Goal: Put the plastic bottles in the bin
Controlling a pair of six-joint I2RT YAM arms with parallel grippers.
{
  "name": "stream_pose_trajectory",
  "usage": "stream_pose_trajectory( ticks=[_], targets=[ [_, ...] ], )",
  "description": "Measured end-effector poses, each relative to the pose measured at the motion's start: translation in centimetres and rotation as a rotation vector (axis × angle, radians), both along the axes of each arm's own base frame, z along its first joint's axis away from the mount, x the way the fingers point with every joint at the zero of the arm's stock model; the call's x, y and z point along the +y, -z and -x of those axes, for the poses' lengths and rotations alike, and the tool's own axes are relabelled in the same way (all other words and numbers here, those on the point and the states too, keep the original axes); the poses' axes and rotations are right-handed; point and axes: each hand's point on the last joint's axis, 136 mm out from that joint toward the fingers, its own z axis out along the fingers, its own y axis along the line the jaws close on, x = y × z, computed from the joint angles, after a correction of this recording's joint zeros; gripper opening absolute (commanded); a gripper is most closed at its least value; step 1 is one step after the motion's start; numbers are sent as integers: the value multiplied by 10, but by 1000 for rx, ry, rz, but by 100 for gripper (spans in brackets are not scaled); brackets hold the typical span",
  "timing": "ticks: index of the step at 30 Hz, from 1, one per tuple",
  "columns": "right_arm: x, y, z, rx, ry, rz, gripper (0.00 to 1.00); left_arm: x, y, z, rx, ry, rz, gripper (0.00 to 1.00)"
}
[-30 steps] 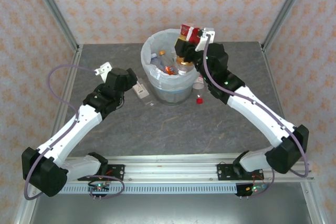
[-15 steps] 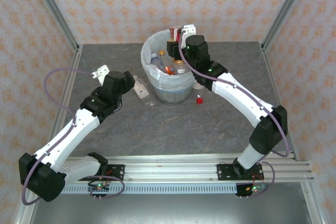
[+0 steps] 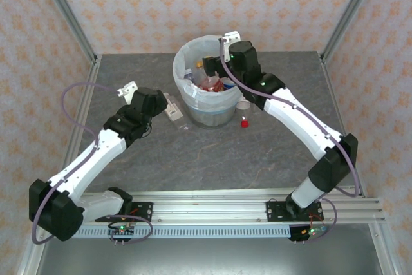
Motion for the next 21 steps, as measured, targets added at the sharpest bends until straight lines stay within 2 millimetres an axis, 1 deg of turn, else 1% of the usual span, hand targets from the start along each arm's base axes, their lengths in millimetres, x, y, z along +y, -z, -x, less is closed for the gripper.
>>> stream_pose_trajectory(
  ticks=[4,6,9,14,16,19,21],
  targets=[
    [-10,-17,19,-26,-18,-38,99,-6,19,-7,60,24,17,100],
    [-14,-19,29,-28,-28,-58,99,-9,29,-11,91,29,34,100],
    [-20,-12,42,-17,-38,-79,99,-13,42,-20,136,36,65,100],
    [-32,11,62,12,-43,-97,99,-25,64,-33,206,54,125,100],
    [-36,17,69,11,-45,-111,99,-33,72,-38,225,65,155,100],
    [-43,19,80,1,-45,-128,99,-43,85,-43,253,80,202,100],
    [-47,15,85,-16,-45,-144,99,-49,93,-45,270,86,237,100]
  ],
)
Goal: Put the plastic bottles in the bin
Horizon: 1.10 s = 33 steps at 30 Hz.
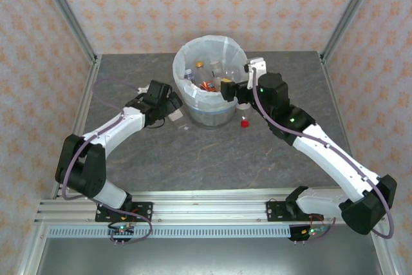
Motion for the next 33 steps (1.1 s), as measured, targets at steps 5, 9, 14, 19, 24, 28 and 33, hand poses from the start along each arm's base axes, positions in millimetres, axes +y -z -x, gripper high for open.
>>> stream_pose_trajectory(
  ticks=[5,9,14,19,24,28,33],
  targets=[
    [-4,-16,5,-42,1,-35,99,-10,18,-10,26,-9,99,100],
    [-4,-16,5,-45,1,-38,99,-16,29,-17,38,-7,151,100],
    [-4,-9,5,-32,3,-35,99,-23,43,-19,65,12,175,100],
    [-4,-4,5,-22,5,-39,99,-22,64,-14,125,9,154,100],
    [-4,-2,5,-18,7,-39,99,-14,76,-7,157,-5,137,100],
    [-4,-2,4,-19,8,-40,99,2,80,1,160,-35,139,100],
    [-3,0,2,-17,9,-37,99,40,82,25,189,-91,79,100]
  ],
)
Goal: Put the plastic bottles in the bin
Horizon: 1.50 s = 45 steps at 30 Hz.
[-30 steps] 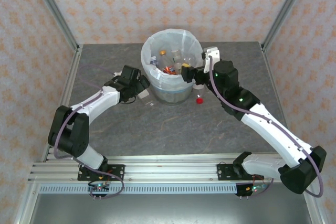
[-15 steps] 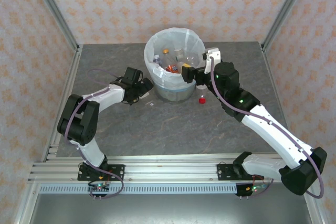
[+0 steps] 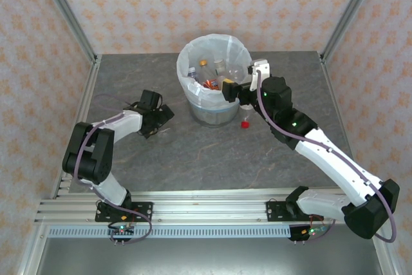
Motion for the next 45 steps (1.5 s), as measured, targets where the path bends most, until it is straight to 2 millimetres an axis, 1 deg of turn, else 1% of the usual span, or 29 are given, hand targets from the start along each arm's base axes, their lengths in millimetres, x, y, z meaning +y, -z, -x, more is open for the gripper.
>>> stream_pose_trajectory(
  ticks=[2,8,10,12,14,16,18,20,27,30,32,34,36,38,40,45],
  targets=[
    [1,3,-2,6,0,5,99,7,0,6,13,13,-21,100],
    [4,9,-5,18,0,14,99,9,-11,5,22,96,-80,100],
    [4,9,-6,17,0,12,99,12,-18,1,23,111,-113,100],
    [4,9,-6,15,0,11,99,11,-29,-7,13,132,-155,100],
    [5,9,-6,12,0,9,99,5,-37,-16,8,162,-202,100],
    [5,9,-6,11,0,8,99,-3,-40,-23,8,192,-237,100],
    [5,10,-6,12,0,8,99,-9,-36,-26,22,209,-257,100],
    [5,10,-6,13,1,7,99,-7,-29,-26,48,208,-279,100],
    [5,13,-6,16,1,7,99,-3,10,-19,161,217,-303,100],
    [5,13,-6,17,1,8,99,-3,9,-20,154,218,-303,95],
    [5,13,-6,17,1,8,99,-4,9,-21,149,219,-301,91],
    [5,13,-6,17,1,7,99,-5,9,-24,139,223,-298,89],
    [5,13,-6,17,1,8,99,-5,8,-25,131,223,-297,89],
    [5,13,-6,17,1,7,99,-5,8,-26,130,223,-299,94],
    [5,13,-6,17,1,7,99,-4,8,-26,130,220,-300,95],
    [5,13,-6,17,1,8,99,-2,4,-25,96,209,-295,84]
  ],
)
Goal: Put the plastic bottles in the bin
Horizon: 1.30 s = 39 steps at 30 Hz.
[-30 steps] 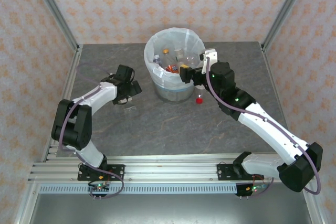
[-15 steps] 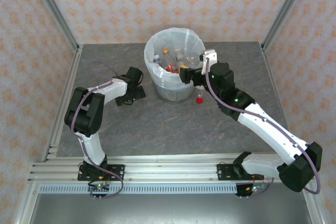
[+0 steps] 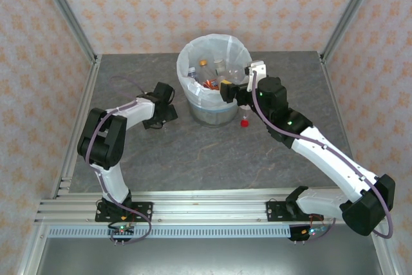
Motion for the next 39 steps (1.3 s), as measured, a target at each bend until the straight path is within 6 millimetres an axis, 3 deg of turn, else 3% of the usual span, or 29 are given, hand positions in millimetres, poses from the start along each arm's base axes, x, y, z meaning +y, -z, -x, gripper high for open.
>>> stream_pose_trajectory(
  ticks=[5,19,25,31,39],
  targets=[
    [0,0,0,0,0,0,99,2,-17,0,-47,6,5,64],
    [0,1,0,7,4,-12,99,-3,-50,-5,-132,69,-2,26],
    [-1,2,-1,9,12,-12,99,-5,-73,-6,-189,79,9,0],
    [-4,7,-2,14,32,-3,99,-4,-110,-5,-288,75,27,0],
    [-7,7,-5,11,60,-21,99,1,-175,6,-459,86,45,0]
  ],
)
